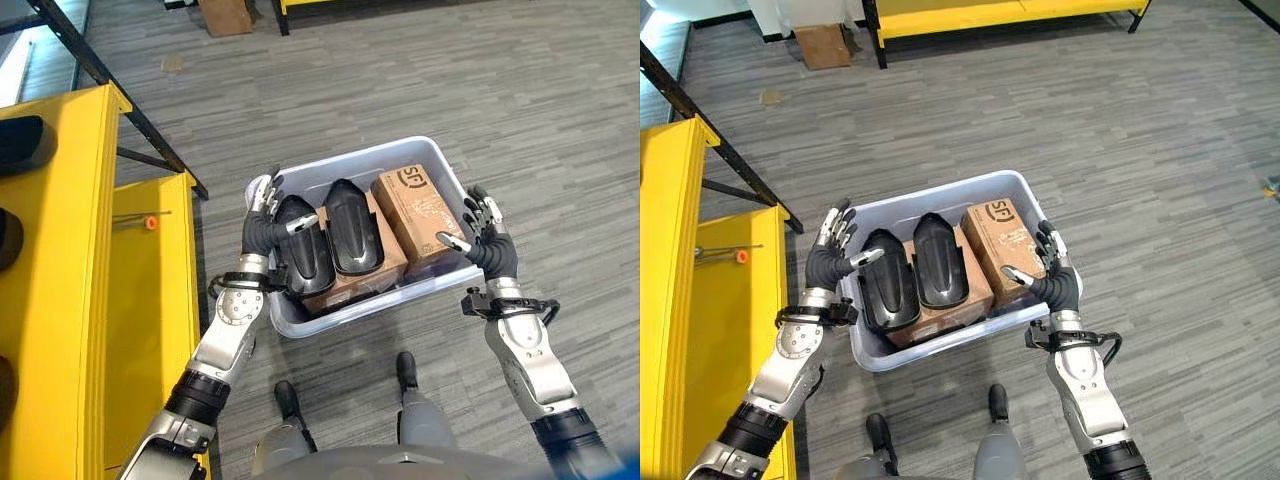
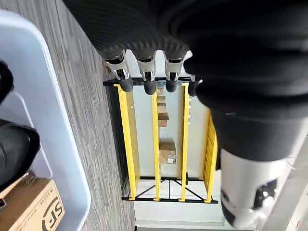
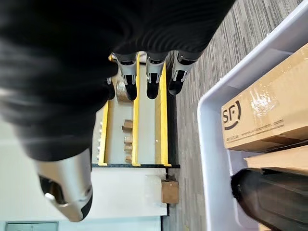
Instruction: Move parts from the plastic box to the shelf.
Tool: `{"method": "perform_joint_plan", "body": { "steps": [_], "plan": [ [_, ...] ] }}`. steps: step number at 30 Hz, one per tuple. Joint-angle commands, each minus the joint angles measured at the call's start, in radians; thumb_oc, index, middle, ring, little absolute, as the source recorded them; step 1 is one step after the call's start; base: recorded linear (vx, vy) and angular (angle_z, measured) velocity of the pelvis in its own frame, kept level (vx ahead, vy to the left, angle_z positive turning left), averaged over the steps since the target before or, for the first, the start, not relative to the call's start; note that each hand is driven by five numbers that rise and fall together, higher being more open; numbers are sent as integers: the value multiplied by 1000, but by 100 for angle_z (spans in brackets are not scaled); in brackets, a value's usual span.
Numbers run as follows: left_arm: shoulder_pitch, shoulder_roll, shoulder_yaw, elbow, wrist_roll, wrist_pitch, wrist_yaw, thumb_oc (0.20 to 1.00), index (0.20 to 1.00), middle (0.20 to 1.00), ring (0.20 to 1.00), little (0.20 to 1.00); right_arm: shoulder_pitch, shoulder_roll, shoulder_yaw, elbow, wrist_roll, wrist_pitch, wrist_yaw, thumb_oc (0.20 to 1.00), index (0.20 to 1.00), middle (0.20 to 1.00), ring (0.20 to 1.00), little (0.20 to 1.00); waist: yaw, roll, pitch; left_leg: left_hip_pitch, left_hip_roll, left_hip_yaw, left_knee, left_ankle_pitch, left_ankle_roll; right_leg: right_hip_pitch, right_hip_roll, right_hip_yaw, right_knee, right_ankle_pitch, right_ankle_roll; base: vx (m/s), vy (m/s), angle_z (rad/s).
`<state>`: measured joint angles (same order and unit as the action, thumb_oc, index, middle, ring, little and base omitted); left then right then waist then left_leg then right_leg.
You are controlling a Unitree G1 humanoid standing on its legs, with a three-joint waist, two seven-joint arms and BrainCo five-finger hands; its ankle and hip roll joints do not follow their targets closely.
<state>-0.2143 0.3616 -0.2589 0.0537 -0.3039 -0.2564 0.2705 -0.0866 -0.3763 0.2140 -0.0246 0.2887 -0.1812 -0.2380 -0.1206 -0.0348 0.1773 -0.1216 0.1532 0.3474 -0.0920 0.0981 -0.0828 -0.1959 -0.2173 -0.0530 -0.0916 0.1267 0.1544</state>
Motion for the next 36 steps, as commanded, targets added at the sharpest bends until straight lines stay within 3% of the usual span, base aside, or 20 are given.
{"method": "perform_joint_plan", "body": {
  "steps": [1,9,19,36],
  "plan": [
    [-97,19,22,-1,-7,-81,33,1000,1000,1000,1000,1000,-126,-27,-21,-38,-52,-51,-27,1000,1000,1000,1000,1000,8,2,78,-24,93,-56,40,23,-41,34,-78,-46,82,-70,50,-63,-17,-2],
    [-179,-22,3,-3,-24,-104,84,1000,1000,1000,1000,1000,-367,-2,46,205,-104,-33,-131,1000,1000,1000,1000,1000,42,39,169,-112,81,-71,35,48,-45,-40,-94,-60,74,-41,47,-73,-12,1],
    [-224,-36,-19,-12,-33,-109,103,1000,1000,1000,1000,1000,-574,26,88,445,-82,-20,-185,1000,1000,1000,1000,1000,80,66,218,-168,64,-86,24,63,-44,-83,-111,-73,67,-22,48,-29,1,7],
    [-226,-38,-50,-43,-53,-110,110,1000,1000,1000,1000,1000,-712,17,108,614,-61,-9,-214,1000,1000,1000,1000,1000,113,78,268,-233,52,-103,19,74,-41,-133,-116,-85,59,-5,47,-13,1,4]
  ]
}}
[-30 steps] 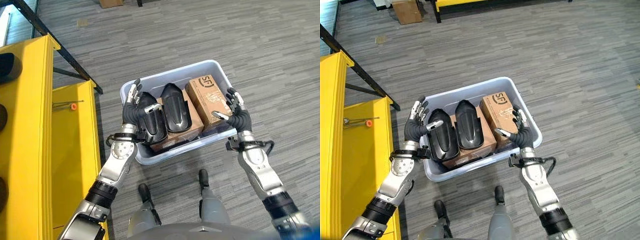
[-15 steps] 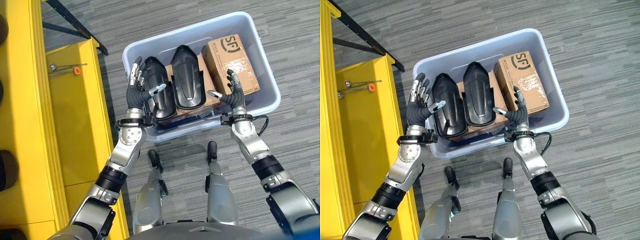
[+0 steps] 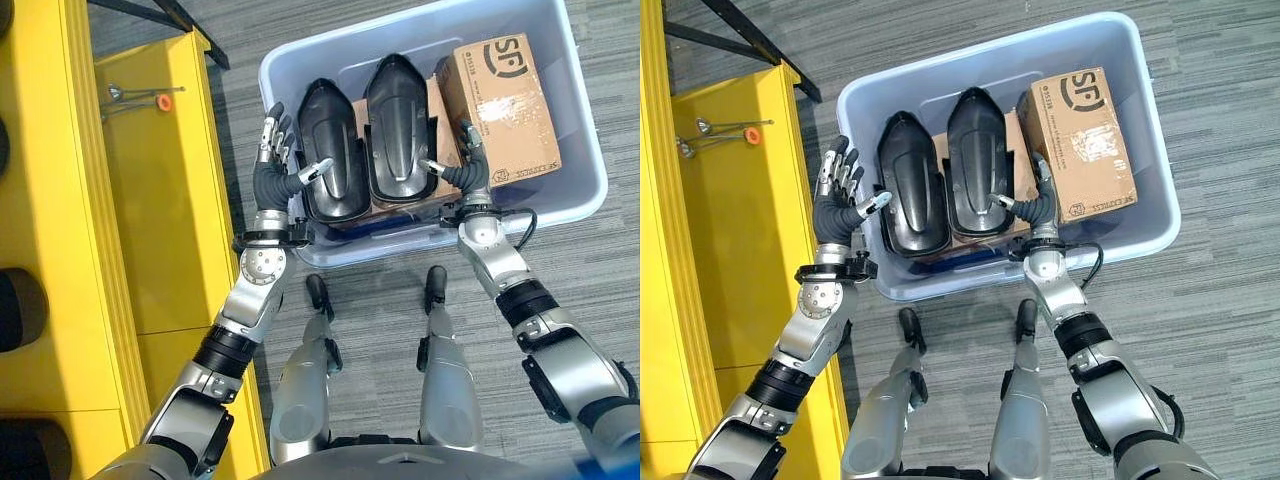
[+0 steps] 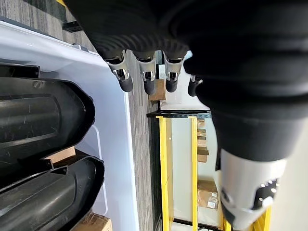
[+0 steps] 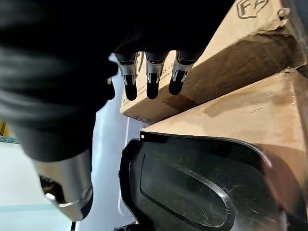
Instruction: Move parts from the plastic box to the shelf.
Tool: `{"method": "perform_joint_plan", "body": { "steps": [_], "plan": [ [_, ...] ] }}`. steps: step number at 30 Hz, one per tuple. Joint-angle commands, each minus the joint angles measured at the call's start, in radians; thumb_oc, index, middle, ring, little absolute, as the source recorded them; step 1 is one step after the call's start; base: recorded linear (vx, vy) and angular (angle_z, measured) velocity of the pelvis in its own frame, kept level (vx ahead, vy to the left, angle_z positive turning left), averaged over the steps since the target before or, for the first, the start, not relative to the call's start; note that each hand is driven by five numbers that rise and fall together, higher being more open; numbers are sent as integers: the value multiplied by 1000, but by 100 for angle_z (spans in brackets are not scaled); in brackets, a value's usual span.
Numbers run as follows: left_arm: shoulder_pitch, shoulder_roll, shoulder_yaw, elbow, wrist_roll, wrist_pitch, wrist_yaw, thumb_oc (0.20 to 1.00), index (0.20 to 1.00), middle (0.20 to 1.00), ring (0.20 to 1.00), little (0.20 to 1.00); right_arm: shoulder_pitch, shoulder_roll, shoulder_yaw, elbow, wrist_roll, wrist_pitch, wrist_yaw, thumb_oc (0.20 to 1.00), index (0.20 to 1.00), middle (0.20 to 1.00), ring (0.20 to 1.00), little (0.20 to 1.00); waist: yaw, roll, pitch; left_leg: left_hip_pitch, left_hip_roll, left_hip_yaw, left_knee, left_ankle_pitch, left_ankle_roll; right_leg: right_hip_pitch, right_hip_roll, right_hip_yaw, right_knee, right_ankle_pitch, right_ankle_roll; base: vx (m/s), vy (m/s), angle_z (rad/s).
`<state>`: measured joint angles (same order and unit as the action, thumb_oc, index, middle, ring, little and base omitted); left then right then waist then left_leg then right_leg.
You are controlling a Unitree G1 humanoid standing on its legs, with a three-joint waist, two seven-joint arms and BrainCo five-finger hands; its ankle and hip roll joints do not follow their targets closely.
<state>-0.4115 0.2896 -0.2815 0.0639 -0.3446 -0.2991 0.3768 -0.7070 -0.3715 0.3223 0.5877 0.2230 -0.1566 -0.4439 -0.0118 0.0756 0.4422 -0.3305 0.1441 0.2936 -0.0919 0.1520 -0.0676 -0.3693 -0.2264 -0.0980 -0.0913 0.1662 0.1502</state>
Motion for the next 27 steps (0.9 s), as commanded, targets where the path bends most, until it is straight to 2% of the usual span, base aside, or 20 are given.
{"method": "perform_joint_plan", "body": {
  "steps": [1,9,18,27],
  "plan": [
    [-29,34,-27,-54,-13,-67,4,1000,1000,1000,1000,1000,-92,12,0,2,5,-34,-8,1000,1000,1000,1000,1000,4,-32,3,-25,61,-50,19,20,-56,40,-107,-41,58,-45,51,0,0,0],
    [-25,43,-48,-68,-31,-72,-1,1000,1000,1000,1000,1000,-147,16,-4,173,49,-29,-27,1000,1000,1000,1000,1000,21,-21,11,-38,54,-55,16,23,-57,28,-109,-46,58,-40,50,0,0,0],
    [-81,42,-135,-78,-76,-83,-23,1000,1000,1000,1000,1000,-325,-35,33,589,149,4,1,1000,1000,1000,1000,1000,65,19,25,-61,47,-71,12,27,-62,25,-113,-72,55,-42,56,-9,5,8],
    [-101,33,-156,-73,-80,-87,-23,1000,1000,1000,1000,1000,-360,-63,66,655,120,13,10,1000,1000,1000,1000,1000,83,34,33,-80,44,-82,12,31,-64,15,-113,-82,57,-43,59,2,-1,2]
  ]
}}
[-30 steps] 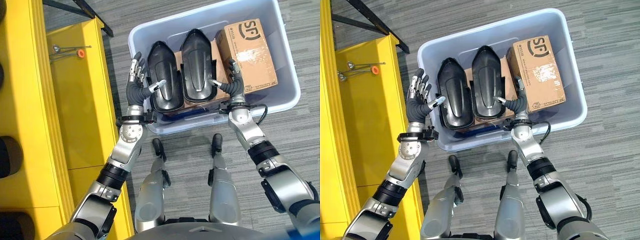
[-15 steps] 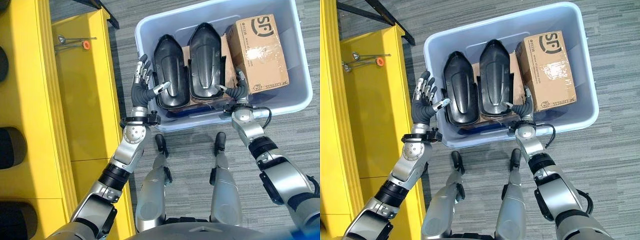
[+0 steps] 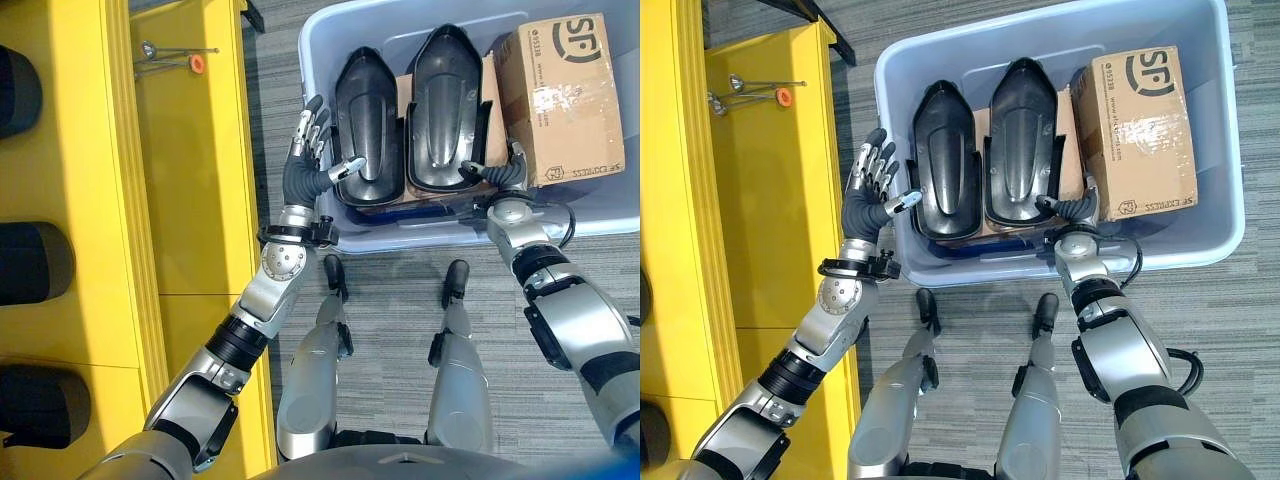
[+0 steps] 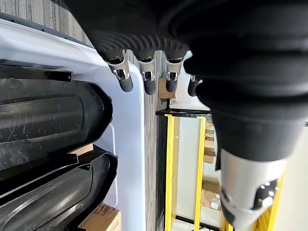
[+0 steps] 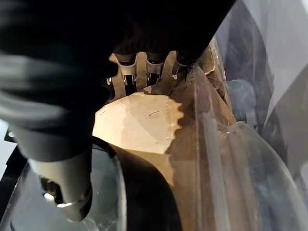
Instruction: Move parts from the plastic box to the shelf.
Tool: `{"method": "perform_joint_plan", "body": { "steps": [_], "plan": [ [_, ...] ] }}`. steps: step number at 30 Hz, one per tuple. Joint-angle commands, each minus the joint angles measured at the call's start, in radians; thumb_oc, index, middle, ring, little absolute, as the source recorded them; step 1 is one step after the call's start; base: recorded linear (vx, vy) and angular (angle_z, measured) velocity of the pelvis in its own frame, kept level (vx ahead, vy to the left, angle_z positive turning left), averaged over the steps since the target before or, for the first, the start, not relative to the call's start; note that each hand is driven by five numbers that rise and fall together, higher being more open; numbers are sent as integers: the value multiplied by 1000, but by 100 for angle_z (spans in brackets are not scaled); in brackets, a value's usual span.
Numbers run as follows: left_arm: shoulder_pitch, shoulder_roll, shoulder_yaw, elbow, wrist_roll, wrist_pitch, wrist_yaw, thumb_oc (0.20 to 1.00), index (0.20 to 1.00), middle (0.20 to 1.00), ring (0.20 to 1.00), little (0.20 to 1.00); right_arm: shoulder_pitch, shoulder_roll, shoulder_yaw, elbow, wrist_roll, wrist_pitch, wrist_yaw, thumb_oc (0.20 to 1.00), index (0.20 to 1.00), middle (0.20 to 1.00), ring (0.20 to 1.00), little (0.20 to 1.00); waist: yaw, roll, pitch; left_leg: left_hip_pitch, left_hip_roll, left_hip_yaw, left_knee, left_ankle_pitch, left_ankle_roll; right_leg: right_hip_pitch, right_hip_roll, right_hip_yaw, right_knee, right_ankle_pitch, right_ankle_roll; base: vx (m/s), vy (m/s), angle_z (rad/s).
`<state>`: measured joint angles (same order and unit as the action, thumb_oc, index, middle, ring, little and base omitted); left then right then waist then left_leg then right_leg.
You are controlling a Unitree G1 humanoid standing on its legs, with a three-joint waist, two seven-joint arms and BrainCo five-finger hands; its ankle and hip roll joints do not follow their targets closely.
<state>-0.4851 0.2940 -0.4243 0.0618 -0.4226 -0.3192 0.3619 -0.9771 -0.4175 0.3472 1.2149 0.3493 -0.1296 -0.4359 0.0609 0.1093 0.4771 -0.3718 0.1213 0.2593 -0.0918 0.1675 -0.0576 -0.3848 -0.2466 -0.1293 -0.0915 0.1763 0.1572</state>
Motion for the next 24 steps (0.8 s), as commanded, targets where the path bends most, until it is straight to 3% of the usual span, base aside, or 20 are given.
{"method": "perform_joint_plan", "body": {
  "steps": [1,10,24],
  "plan": [
    [-27,29,-18,-75,-5,-70,-11,1000,1000,1000,1000,1000,-95,-25,42,39,-9,-13,-1,1000,1000,1000,1000,1000,14,3,0,-44,65,-50,12,15,-74,28,-94,-53,58,-55,52,8,0,3],
    [-34,31,-29,-84,-9,-69,-9,1000,1000,1000,1000,1000,-113,-38,57,50,-32,-7,-25,1000,1000,1000,1000,1000,23,6,10,-65,59,-61,23,8,-69,17,-93,-49,62,-64,51,7,5,6],
    [-77,33,-60,-97,-11,-67,13,1000,1000,1000,1000,1000,-190,-31,111,115,-141,37,-91,1000,1000,1000,1000,1000,37,9,39,-180,40,-106,148,-44,-54,-22,-98,-45,92,-77,42,-3,-1,3]
  ]
}}
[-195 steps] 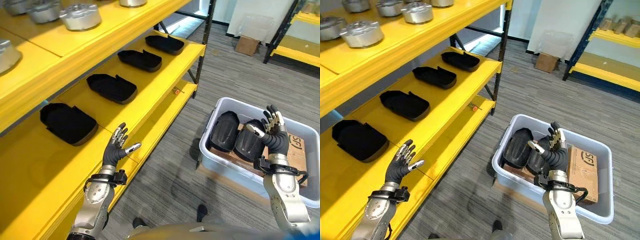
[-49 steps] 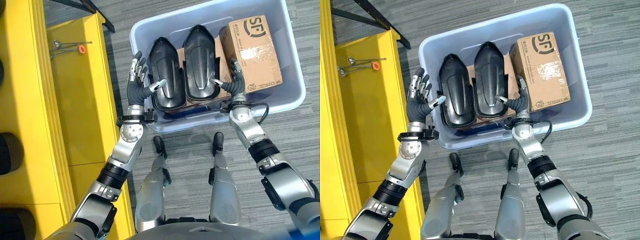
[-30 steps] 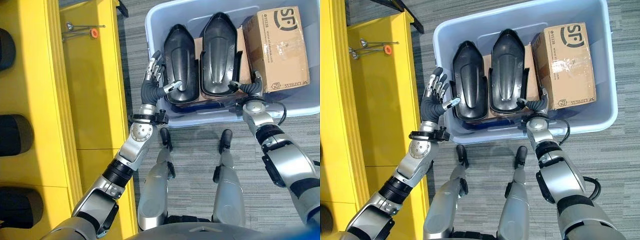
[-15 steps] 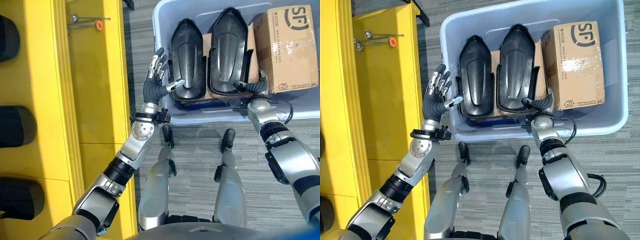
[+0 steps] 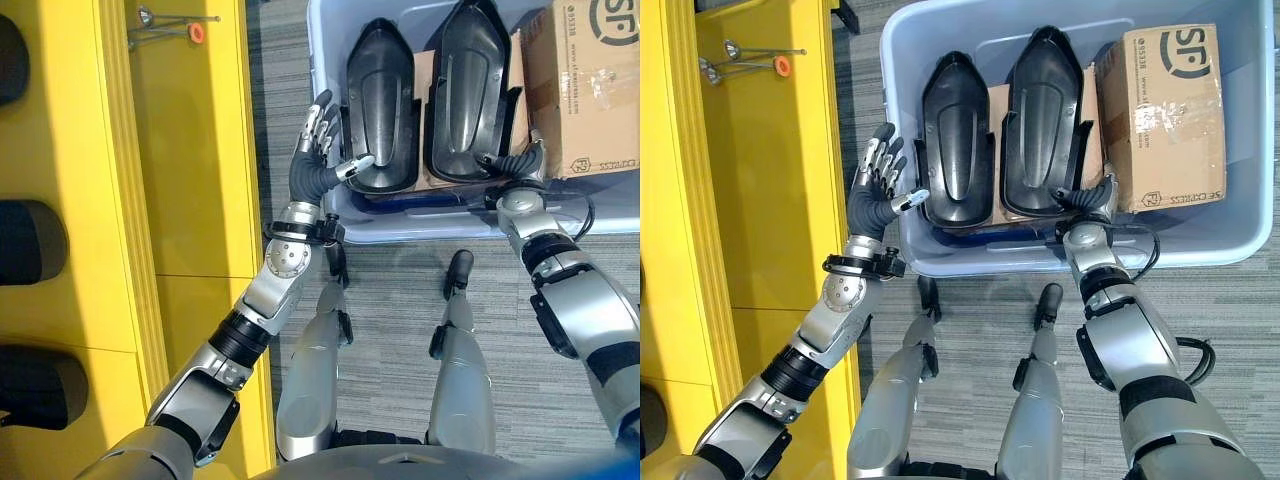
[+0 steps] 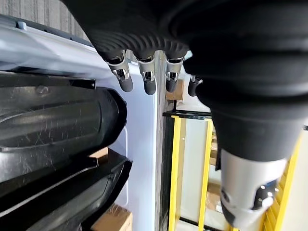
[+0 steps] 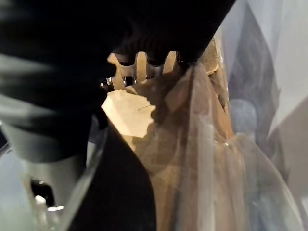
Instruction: Move parts from the plastic box to the shelf.
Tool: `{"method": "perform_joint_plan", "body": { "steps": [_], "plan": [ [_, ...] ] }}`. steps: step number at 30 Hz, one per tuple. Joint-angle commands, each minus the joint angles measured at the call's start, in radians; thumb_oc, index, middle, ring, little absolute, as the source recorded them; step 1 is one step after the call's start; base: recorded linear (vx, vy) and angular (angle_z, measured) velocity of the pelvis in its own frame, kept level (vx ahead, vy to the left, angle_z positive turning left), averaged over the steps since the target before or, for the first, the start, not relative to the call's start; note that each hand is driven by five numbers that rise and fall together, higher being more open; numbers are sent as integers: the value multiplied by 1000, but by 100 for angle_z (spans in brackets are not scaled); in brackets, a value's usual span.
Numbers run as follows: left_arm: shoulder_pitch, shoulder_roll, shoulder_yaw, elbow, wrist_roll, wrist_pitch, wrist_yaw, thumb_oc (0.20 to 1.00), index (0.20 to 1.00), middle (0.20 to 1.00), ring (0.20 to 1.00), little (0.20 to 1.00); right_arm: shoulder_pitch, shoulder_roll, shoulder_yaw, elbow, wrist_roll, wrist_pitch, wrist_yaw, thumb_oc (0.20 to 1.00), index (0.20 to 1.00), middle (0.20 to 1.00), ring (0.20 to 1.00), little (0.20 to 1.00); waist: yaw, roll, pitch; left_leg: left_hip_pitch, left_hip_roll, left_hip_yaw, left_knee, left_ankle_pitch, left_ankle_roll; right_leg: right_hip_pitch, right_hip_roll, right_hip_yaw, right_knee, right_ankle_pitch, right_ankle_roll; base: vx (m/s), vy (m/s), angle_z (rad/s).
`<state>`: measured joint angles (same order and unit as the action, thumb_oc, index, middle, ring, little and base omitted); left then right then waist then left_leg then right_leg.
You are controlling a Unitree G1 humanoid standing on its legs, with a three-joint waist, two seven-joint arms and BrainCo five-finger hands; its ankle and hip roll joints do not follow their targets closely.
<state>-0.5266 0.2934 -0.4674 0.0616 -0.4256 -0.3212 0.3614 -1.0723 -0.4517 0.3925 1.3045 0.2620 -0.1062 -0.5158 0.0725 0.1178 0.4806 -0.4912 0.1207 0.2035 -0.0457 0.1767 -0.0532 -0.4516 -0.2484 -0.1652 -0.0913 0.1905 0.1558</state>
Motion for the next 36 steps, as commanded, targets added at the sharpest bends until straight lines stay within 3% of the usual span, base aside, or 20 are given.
{"method": "perform_joint_plan", "body": {
  "steps": [1,3,16,30,36],
  "plan": [
    [-37,36,-19,-98,-7,-66,16,1000,1000,1000,1000,1000,-101,4,78,26,-76,20,-20,624,624,624,624,624,28,1,38,-68,37,-53,107,-56,-57,44,-97,-8,93,-93,43,0,9,5],
    [-39,35,-19,-99,-8,-66,16,1000,1000,1000,1000,1000,-102,5,83,27,-89,24,-25,200,200,200,200,200,28,2,39,-71,35,-53,110,-57,-56,43,-97,-8,95,-93,43,0,0,0],
    [-20,35,-5,-77,-14,-63,29,1000,1000,1000,1000,1000,-56,51,54,-41,-76,14,-42,200,200,200,200,200,5,-20,24,-33,33,-52,84,-61,-50,58,-94,-3,86,-92,42,0,0,0],
    [3,54,13,-76,-30,-62,25,1000,1000,1000,1000,1000,-23,29,24,-163,-25,-22,-49,200,200,200,200,200,-24,-53,7,16,48,-46,65,-59,-53,77,-85,12,87,-93,38,-2,-2,-1],
    [22,63,43,-73,-19,-47,27,1000,1000,1000,1000,1000,34,-5,-20,-383,-4,-63,-67,200,200,200,200,200,-54,-77,7,26,53,-41,62,-59,-54,77,-77,21,86,-92,36,0,0,0]
  ]
}}
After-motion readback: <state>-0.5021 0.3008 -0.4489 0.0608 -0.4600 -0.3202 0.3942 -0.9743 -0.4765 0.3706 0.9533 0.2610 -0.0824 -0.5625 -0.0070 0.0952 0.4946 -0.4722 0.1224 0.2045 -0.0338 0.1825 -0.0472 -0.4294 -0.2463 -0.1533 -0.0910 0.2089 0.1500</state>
